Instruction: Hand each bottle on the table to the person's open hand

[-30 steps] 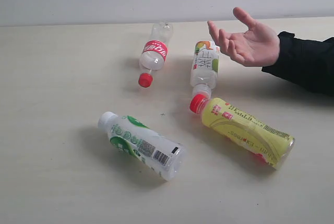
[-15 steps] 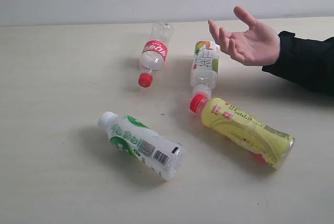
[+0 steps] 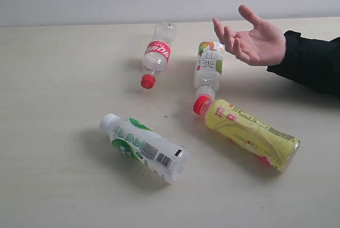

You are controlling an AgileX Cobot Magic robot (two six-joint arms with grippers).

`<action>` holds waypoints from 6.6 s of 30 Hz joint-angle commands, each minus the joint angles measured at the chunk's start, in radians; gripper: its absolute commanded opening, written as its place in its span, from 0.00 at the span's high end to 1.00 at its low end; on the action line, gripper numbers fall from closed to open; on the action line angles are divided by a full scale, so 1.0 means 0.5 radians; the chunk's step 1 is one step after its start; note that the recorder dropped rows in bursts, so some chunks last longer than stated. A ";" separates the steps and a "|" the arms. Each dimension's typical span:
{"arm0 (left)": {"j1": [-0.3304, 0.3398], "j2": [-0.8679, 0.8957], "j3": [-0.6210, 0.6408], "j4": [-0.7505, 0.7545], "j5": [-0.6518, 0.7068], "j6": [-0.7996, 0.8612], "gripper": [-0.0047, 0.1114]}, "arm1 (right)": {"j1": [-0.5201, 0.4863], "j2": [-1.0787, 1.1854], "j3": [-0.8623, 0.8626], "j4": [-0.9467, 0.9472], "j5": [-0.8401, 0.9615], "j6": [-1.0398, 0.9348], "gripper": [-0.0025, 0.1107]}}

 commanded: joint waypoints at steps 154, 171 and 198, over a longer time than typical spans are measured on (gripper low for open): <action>0.002 -0.013 0.007 -0.017 -0.011 0.002 0.96 | 1.795 3.117 -1.887 0.526 2.112 -0.863 0.98; 0.002 -0.013 0.007 -0.017 -0.011 0.002 0.96 | 1.553 2.456 -1.887 0.274 2.458 -0.533 0.98; 0.002 -0.013 0.007 -0.017 -0.011 0.002 0.96 | 0.656 2.656 -1.887 0.290 2.458 -0.551 0.98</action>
